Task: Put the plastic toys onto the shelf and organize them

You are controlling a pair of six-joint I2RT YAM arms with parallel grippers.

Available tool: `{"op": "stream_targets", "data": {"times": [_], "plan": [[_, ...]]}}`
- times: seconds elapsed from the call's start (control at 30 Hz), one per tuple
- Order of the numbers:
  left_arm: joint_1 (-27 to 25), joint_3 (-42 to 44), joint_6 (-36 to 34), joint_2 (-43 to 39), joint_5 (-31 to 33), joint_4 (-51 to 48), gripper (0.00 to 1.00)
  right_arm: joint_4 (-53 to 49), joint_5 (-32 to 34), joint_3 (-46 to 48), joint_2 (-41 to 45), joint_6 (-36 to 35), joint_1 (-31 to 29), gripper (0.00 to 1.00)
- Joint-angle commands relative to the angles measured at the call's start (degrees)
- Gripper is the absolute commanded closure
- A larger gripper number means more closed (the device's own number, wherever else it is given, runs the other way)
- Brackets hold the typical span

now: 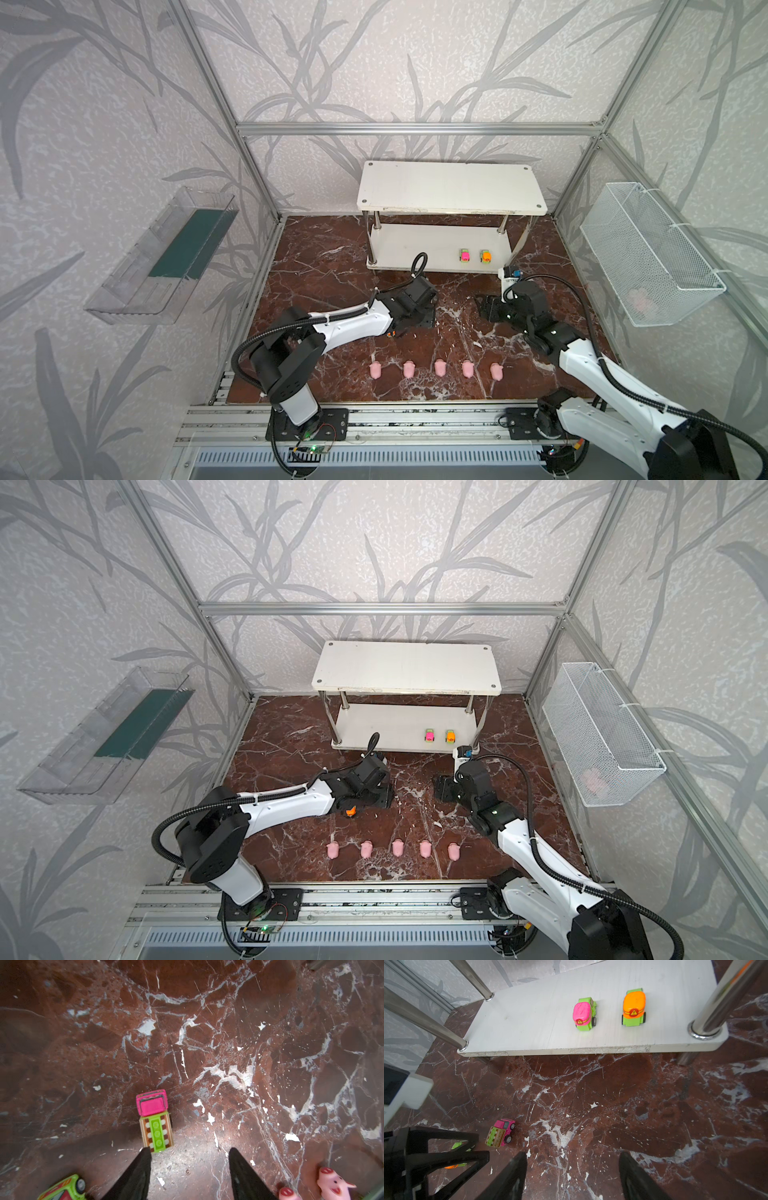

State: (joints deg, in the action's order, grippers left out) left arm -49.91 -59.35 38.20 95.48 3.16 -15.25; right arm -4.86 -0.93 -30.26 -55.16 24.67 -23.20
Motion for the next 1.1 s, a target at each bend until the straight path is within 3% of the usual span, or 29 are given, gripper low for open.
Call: {"op": "stream_targets", "data": {"times": [0.0,0.17,0.33,0.83,1.07], "plan": [[-0.5,-1.3,2.3,0.5,7.0,-4.8,0.4,-0.5,-0.7,1.1,1.1,0.5,1.2,0.29],[-0.5,-1.6,3.4,2.0,9.4,-5.8,0.39,0.5,-2.3,2.3,0.8,0.6,2.7,0.29],[-0.6,-2.7,2.9,5.1,7.5,-4.9,0.39,1.3,-3.2,2.8,0.4,0.8,3.3,0.29],[-0.5,-5.4,2.9,9.6,7.4,-6.0,0.49,4.0,-4.7,3.8,-2.0,1.7,3.7,0.29],[-0.4,-6.6,3.4,11.1,8.5,-7.3,0.49,4.5,-4.9,4.1,-2.6,1.6,4.0,0.29]]}}
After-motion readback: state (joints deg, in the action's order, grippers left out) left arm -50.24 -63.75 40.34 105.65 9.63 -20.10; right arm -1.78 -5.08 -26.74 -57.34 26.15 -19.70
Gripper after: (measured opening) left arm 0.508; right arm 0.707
